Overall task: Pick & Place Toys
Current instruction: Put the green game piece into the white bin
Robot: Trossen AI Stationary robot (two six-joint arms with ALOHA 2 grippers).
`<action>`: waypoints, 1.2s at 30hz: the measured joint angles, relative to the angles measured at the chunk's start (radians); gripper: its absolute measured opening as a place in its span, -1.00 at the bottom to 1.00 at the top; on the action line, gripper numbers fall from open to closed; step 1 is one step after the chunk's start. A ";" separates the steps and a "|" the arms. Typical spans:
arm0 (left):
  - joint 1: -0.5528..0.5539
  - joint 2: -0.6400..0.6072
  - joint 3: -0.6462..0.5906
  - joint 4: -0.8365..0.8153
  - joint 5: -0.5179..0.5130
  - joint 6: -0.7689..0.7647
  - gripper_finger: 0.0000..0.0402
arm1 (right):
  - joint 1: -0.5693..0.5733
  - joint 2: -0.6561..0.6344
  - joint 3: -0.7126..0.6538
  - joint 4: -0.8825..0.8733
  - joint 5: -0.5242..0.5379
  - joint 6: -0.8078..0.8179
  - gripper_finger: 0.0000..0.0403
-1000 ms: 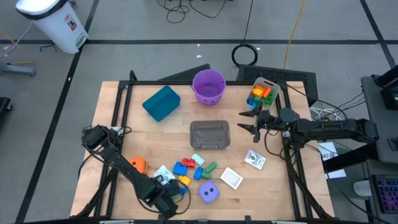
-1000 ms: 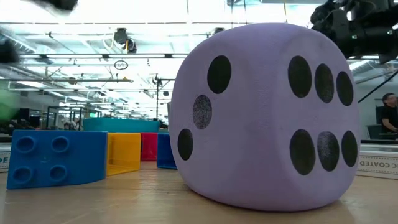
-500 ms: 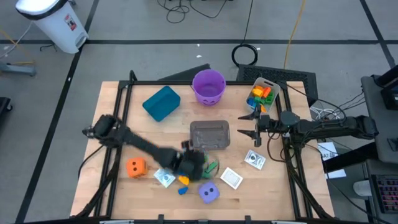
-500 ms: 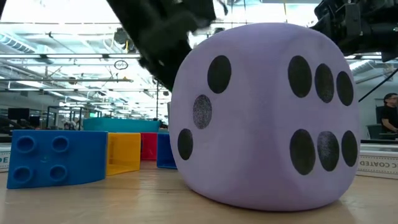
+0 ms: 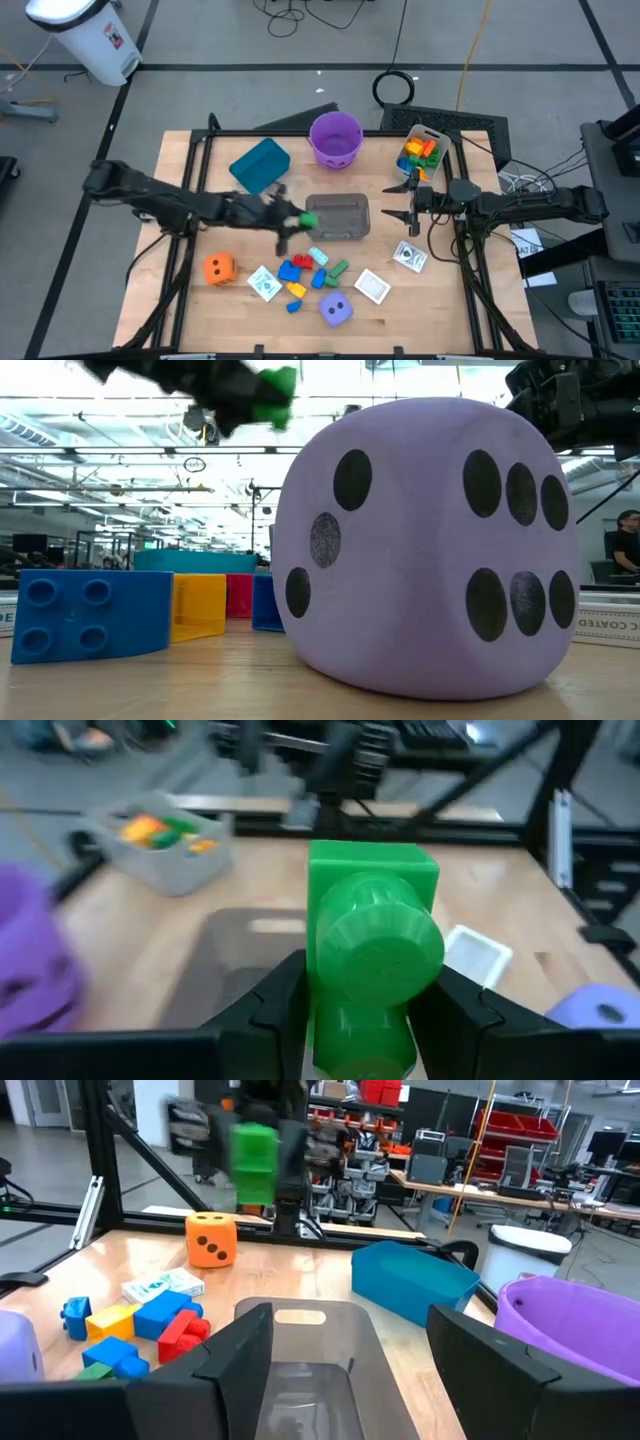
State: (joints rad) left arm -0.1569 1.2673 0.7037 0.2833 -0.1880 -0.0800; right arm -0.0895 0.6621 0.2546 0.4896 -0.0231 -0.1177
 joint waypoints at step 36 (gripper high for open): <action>0.427 0.504 0.231 0.474 0.693 0.068 -0.28 | -0.147 0.512 0.100 0.551 -0.060 0.100 0.47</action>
State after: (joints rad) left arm 0.2700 1.7712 0.9350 0.7573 0.5047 -0.0122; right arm -0.2369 1.1738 0.3542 1.0403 -0.0836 -0.0174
